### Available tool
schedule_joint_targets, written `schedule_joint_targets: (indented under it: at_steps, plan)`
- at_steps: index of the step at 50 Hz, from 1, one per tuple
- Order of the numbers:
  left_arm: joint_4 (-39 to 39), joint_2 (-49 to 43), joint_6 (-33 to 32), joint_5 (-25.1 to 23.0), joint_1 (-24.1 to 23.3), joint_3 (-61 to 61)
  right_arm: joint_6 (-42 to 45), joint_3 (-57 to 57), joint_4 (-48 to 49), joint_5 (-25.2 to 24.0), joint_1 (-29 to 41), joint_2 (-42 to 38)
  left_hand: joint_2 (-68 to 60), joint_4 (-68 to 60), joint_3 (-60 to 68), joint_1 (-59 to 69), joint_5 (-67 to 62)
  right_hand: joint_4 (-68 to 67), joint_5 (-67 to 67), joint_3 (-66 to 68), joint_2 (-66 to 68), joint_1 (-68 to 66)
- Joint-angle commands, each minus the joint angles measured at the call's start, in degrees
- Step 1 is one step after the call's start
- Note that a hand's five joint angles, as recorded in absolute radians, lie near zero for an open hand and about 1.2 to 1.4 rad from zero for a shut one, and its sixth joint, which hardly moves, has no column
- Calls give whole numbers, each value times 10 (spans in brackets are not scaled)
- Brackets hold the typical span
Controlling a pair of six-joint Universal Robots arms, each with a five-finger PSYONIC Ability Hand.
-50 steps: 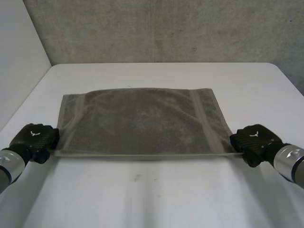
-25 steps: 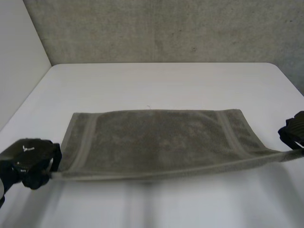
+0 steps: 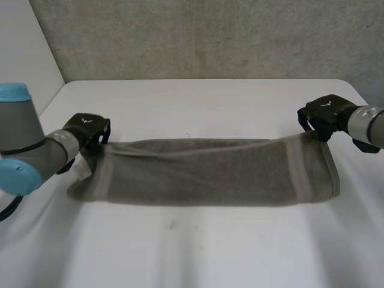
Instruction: Fold the towel.
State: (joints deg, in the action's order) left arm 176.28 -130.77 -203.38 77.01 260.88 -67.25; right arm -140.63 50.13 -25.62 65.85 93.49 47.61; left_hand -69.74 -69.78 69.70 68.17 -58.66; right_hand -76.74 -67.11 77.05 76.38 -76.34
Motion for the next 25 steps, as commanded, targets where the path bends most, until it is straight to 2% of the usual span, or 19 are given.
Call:
schedule_joint_targets:
  at_steps: [1, 7, 15, 16, 17, 18, 19, 20, 21, 22, 23, 25]
  plan:
    - [-1, -85, 3, 7, -6, 105, 2, -63, 44, 64, 26, -68, -103, -102, 103, 118, -113, -33, -29, 30, 36, -37]
    - [0, -134, 3, 8, -12, 159, 3, -89, 53, 72, 31, -98, -103, -102, 103, 118, -113, -33, -29, 30, 36, -37]
    - [0, -179, 4, 3, -13, 215, 5, -116, 77, 110, 41, -133, -103, -102, 103, 118, -113, -33, -29, 30, 36, -37]
    - [1, -183, 4, 2, -13, 221, 4, -116, 84, 113, 42, -138, -40, -39, 40, 55, -50, -33, -29, 30, 36, -37]
    - [5, -186, 4, 2, -13, 224, 4, -116, 92, 116, 45, -141, 93, 93, -92, -77, 82, -33, -29, 30, 36, -37]
    - [6, -186, 4, 2, -13, 224, 4, -116, 92, 116, 45, -141, 94, 94, -94, -78, 83, -33, -29, 30, 36, -37]
    - [11, -189, 4, 3, -13, 227, 3, -116, 101, 119, 48, -142, 207, 208, -207, -192, 196, -33, -29, 30, 36, -37]
    - [11, -189, 4, 3, -13, 227, 0, -115, 108, 125, 49, -142, 208, 209, -208, -193, 198, 168, 172, -171, -165, 164]
    - [16, -191, 4, 5, -13, 229, 0, -115, 108, 125, 49, -142, 357, 357, -356, -341, 346, 170, 174, -173, -167, 166]
    - [21, -190, 4, 8, -13, 229, 0, -113, 115, 133, 49, -141, 575, 575, -574, -559, 564, 453, 457, -457, -450, 449]
    - [21, -190, 4, 8, -13, 229, -1, -113, 119, 143, 51, -140, 577, 577, -576, -561, 566, 619, 623, -623, -616, 616]
    - [25, -185, 5, 9, -18, 225, -3, -113, 123, 153, 56, -135, 594, 594, -593, -578, 583, 667, 671, -670, -664, 663]
